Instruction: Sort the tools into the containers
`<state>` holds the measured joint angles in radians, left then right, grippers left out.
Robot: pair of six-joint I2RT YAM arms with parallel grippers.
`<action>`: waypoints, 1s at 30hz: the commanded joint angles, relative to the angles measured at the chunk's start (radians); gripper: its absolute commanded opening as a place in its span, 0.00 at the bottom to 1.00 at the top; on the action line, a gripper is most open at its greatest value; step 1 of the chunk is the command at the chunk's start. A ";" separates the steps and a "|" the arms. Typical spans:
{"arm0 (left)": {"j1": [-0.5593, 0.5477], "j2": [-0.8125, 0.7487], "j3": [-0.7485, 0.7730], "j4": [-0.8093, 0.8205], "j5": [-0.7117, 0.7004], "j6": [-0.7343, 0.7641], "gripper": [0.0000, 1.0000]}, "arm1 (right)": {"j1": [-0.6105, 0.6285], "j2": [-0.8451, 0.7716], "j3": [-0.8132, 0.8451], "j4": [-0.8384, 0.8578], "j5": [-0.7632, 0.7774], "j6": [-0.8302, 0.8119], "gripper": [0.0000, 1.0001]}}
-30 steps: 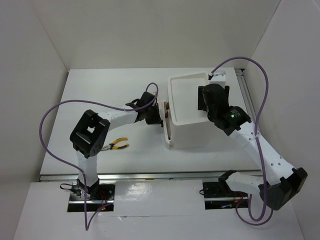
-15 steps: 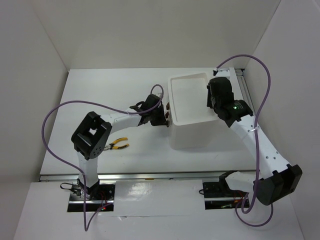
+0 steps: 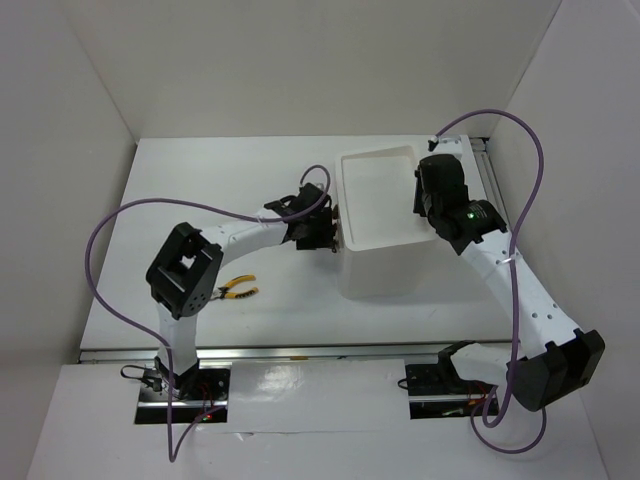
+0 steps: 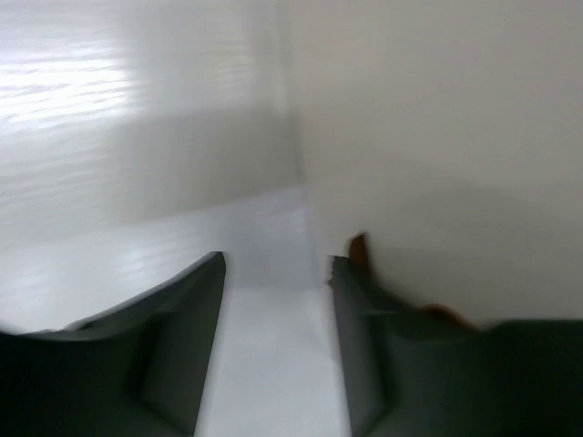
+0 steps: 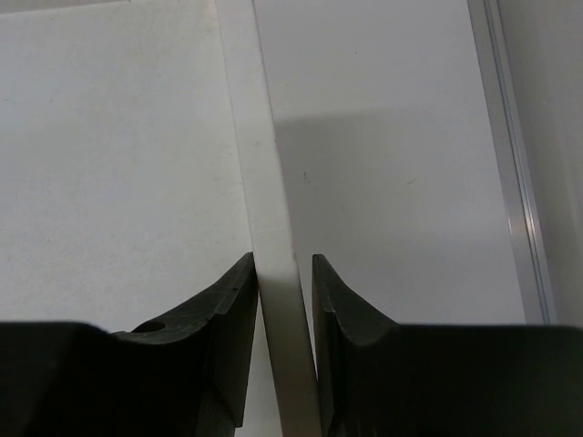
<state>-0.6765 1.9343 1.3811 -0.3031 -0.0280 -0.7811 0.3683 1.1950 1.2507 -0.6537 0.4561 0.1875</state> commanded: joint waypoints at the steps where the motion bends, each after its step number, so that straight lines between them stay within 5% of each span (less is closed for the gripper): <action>1: 0.003 -0.128 0.116 -0.171 -0.081 -0.003 0.69 | -0.003 -0.017 0.012 -0.004 0.082 0.058 0.03; 3: 0.055 -0.170 0.142 -0.259 -0.181 0.006 0.93 | -0.003 -0.026 0.012 -0.004 0.082 0.058 0.15; 6: 0.148 -0.245 0.142 -0.385 -0.237 0.045 0.94 | -0.003 -0.037 0.001 0.006 0.082 0.058 0.22; 11: 0.282 -0.403 -0.008 -0.510 -0.277 -0.010 0.98 | -0.003 -0.057 0.001 0.006 0.082 0.058 0.73; 18: 0.426 -0.520 -0.283 -0.485 -0.228 -0.004 1.00 | -0.003 -0.084 0.001 0.006 0.082 0.058 1.00; 27: 0.450 -0.653 -0.517 -0.423 -0.165 -0.134 1.00 | 0.006 -0.121 0.001 0.016 0.052 0.058 1.00; 30: 0.450 -0.652 -0.530 -0.413 -0.165 -0.115 0.92 | 0.006 -0.133 -0.010 0.026 0.029 0.058 1.00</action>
<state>-0.2295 1.3029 0.8455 -0.7464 -0.1955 -0.8642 0.3687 1.0897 1.2491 -0.6502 0.4995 0.2386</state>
